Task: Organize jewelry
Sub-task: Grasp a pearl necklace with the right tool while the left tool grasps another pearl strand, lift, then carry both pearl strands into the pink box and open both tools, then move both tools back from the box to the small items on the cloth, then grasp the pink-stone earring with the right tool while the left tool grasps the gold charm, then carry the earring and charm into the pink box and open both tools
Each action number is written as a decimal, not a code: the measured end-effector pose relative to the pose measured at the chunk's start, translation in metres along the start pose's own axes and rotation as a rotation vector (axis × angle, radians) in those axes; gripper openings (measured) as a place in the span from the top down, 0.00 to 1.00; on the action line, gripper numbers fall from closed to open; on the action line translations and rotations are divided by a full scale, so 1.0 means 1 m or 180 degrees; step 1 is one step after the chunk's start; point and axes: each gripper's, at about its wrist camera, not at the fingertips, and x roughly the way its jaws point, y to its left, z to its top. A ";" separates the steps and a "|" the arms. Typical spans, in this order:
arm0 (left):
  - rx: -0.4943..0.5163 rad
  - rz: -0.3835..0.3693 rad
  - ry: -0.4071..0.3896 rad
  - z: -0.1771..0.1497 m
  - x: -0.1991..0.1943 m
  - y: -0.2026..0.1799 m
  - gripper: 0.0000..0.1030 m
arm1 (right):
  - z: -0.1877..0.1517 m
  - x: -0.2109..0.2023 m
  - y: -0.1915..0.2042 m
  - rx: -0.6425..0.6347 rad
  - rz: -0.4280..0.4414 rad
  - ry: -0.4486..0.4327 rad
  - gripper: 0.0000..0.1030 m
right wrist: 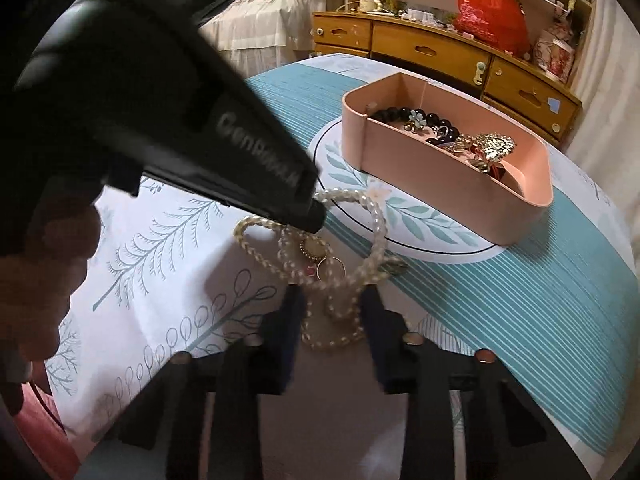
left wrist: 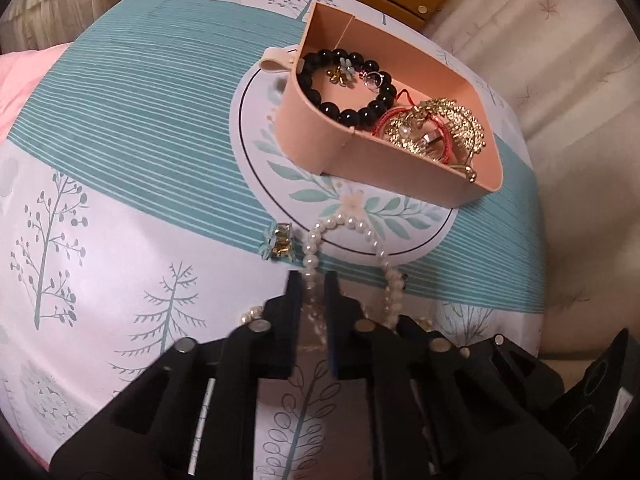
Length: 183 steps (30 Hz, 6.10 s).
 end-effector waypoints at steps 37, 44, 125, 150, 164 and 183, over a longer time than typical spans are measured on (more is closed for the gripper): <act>0.0275 -0.1350 -0.0918 0.026 -0.150 0.023 0.95 | 0.030 -0.125 -0.060 0.2039 0.0999 -0.0682 0.96; 0.0536 -0.1432 -0.1188 0.048 -0.185 0.005 0.95 | 0.077 -0.173 -0.072 0.1789 0.0982 -0.1064 0.96; 0.0788 -0.0165 0.0013 0.032 -0.023 0.034 0.38 | 0.003 -0.035 -0.054 0.2192 0.0870 0.0101 0.10; 0.1906 -0.0021 -0.0209 0.006 -0.011 -0.013 0.84 | 0.014 -0.020 0.013 0.0825 -0.0611 0.0021 0.79; 0.1664 -0.0332 -0.0557 0.031 -0.057 -0.010 0.84 | 0.019 -0.028 -0.011 0.1184 -0.0376 -0.0054 0.90; 0.1759 -0.0667 -0.1441 0.114 -0.127 -0.046 0.84 | 0.118 -0.079 -0.033 0.1227 -0.0347 -0.0929 0.90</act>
